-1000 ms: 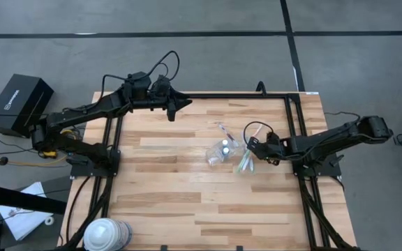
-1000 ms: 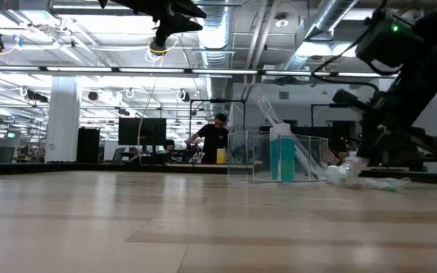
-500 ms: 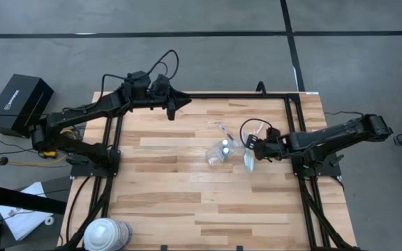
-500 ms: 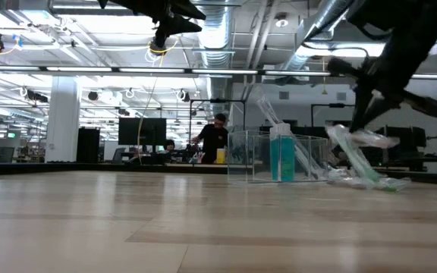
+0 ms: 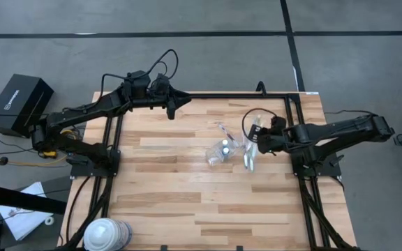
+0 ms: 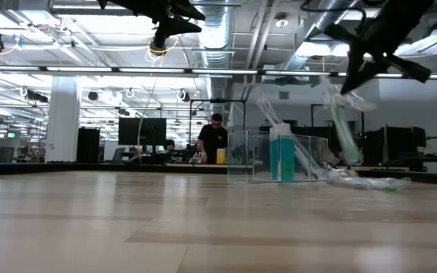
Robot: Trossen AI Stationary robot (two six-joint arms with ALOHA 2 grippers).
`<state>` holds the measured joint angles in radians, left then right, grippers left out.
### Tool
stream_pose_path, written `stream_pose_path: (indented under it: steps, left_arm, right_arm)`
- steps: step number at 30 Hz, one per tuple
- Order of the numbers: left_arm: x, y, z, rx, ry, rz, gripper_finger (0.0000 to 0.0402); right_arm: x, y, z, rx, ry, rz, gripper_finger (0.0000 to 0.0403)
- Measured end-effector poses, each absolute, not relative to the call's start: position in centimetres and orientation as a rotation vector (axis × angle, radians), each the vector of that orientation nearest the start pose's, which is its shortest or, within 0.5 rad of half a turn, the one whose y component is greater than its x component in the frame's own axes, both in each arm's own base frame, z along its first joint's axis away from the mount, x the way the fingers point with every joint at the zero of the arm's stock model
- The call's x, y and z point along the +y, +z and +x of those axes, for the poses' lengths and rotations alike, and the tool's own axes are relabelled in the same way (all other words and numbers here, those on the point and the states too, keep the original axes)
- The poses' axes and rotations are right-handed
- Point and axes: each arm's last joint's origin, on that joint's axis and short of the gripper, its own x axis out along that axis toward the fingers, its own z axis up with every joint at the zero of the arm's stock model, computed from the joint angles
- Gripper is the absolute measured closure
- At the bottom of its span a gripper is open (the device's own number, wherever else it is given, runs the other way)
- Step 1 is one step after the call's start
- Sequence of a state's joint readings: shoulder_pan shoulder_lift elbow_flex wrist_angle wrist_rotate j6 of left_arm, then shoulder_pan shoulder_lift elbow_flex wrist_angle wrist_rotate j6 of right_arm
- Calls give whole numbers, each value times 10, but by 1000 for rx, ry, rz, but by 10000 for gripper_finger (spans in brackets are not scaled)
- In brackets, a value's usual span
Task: Pick & Place toothbrushing station
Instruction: Put the orange toothbrush into the transparent organizer
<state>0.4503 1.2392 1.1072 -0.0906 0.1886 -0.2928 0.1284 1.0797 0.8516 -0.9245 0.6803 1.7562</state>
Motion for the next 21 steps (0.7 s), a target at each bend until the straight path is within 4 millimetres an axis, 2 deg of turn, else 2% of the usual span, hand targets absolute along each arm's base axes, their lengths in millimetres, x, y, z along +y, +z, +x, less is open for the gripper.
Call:
stream_pose_path:
  steps: [8,21]
  left_arm:
    - [116,359,253,172,290,-360,266]
    - [116,359,253,172,290,-360,266]
  right_arm:
    - [0,278,175,266,-1191,1031,403]
    - [0,276,170,302,-1220,1002,403]
